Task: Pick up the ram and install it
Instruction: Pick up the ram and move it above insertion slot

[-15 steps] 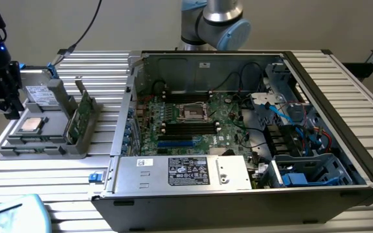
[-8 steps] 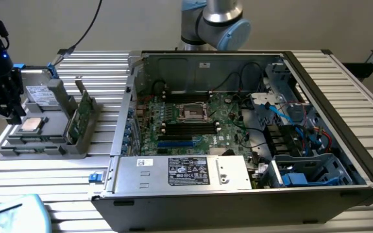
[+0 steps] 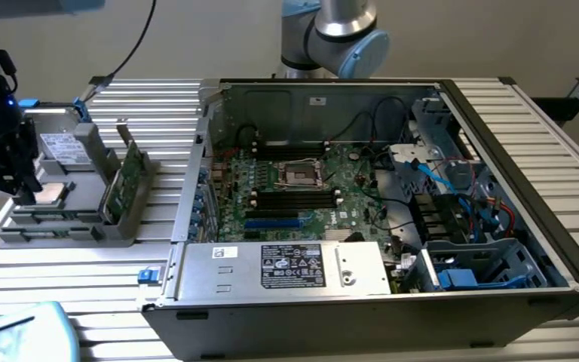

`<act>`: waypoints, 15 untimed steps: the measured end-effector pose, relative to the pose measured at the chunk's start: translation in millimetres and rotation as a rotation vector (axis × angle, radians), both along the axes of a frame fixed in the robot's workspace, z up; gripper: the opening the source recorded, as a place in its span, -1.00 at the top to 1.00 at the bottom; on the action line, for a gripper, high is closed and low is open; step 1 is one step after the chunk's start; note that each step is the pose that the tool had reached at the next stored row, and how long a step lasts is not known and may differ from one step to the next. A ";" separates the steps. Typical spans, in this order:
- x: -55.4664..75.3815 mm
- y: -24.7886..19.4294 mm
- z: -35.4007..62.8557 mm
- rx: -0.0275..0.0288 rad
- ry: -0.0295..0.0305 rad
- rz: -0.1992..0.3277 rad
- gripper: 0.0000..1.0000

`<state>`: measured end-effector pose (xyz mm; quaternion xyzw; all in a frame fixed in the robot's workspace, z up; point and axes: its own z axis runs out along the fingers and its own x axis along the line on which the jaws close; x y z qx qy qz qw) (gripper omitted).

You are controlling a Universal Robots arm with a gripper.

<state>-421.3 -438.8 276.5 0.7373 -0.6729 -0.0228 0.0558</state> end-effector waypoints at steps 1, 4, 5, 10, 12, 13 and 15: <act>0.0 -0.8 -2.0 0.0001 -0.0001 0.001 0.38; 0.0 -2.5 -7.3 0.0007 -0.0001 0.003 0.38; 0.0 -3.2 -9.2 0.0011 -0.0001 0.003 0.38; 0.0 -5.9 -18.2 0.0024 -0.0004 0.005 0.38; 0.0 -6.7 -21.7 0.0028 -0.0011 0.005 0.38; 0.1 -7.1 -23.5 0.0030 -0.0014 0.006 0.38; 0.2 -7.9 -26.8 0.0034 -0.0022 0.006 0.38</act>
